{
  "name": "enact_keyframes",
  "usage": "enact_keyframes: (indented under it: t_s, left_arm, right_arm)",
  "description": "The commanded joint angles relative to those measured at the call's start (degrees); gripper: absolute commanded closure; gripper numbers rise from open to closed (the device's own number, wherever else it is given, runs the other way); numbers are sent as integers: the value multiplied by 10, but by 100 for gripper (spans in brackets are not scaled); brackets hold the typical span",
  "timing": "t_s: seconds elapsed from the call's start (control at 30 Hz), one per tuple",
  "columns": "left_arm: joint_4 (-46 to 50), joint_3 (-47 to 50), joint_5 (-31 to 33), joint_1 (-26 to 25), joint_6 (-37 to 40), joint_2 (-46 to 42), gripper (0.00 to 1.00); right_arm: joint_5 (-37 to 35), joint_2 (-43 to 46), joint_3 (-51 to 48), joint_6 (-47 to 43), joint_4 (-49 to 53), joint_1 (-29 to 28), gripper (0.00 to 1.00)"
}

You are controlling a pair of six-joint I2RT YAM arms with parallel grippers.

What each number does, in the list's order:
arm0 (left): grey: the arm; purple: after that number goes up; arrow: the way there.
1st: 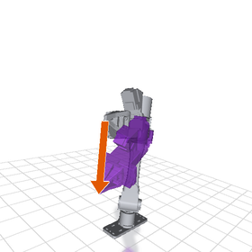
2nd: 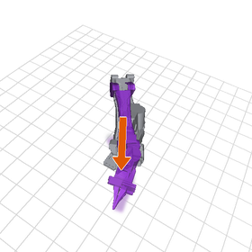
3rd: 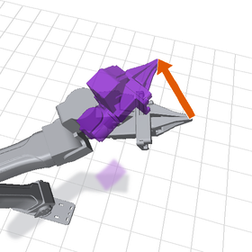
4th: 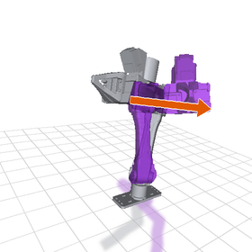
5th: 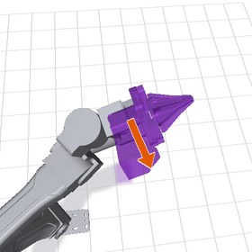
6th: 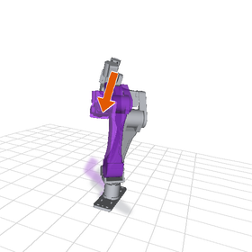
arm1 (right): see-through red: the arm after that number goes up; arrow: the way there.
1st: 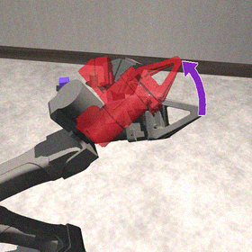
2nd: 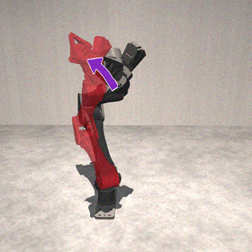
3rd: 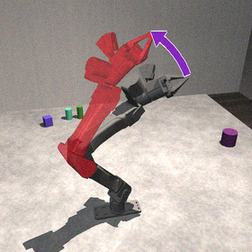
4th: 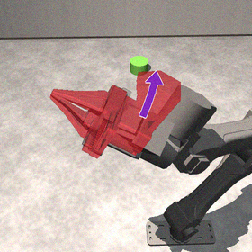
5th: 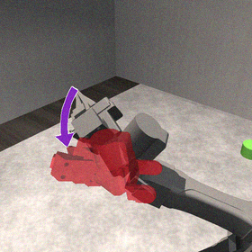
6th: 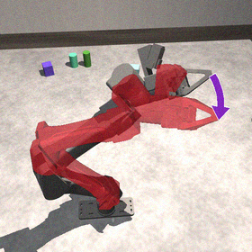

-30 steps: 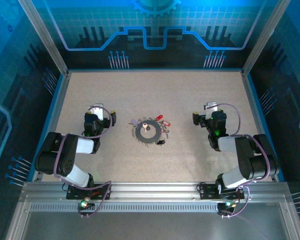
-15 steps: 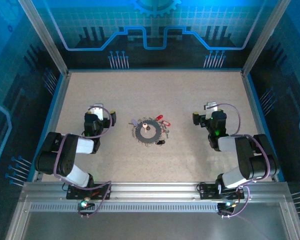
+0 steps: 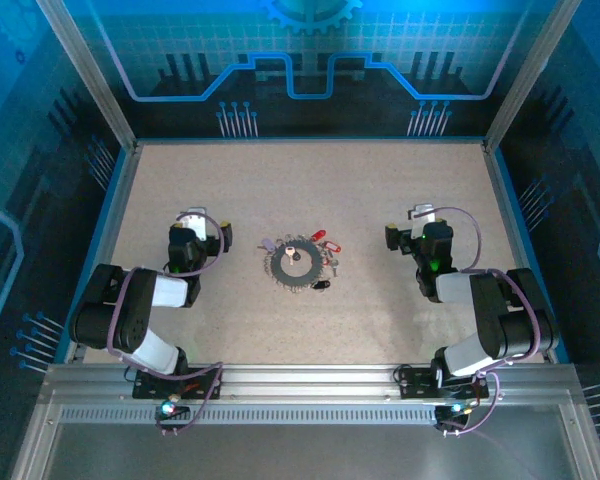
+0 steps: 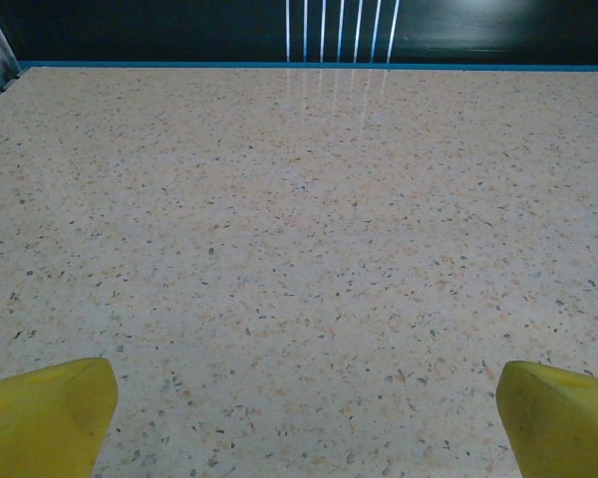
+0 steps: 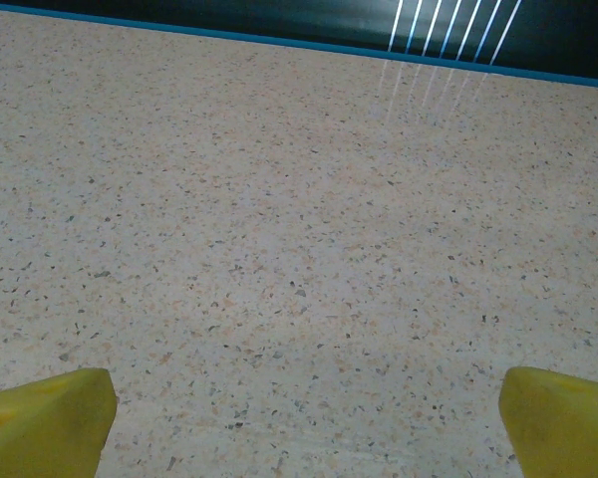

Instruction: Put the keys on the keyring

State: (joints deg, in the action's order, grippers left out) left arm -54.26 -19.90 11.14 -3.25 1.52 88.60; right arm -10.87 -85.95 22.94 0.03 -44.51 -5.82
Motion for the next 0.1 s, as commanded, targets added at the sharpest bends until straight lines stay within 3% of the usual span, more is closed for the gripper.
enact_keyframes:
  t_s: [0.0,0.07]
  left_arm:
    - [1,-12,1,3,-6,1,1]
    - [-2,-11,3,4,-4,2,1]
  right_arm:
    - [7,-1,11,7,0,10,0]
    - [7,-1,11,6,0,11,0]
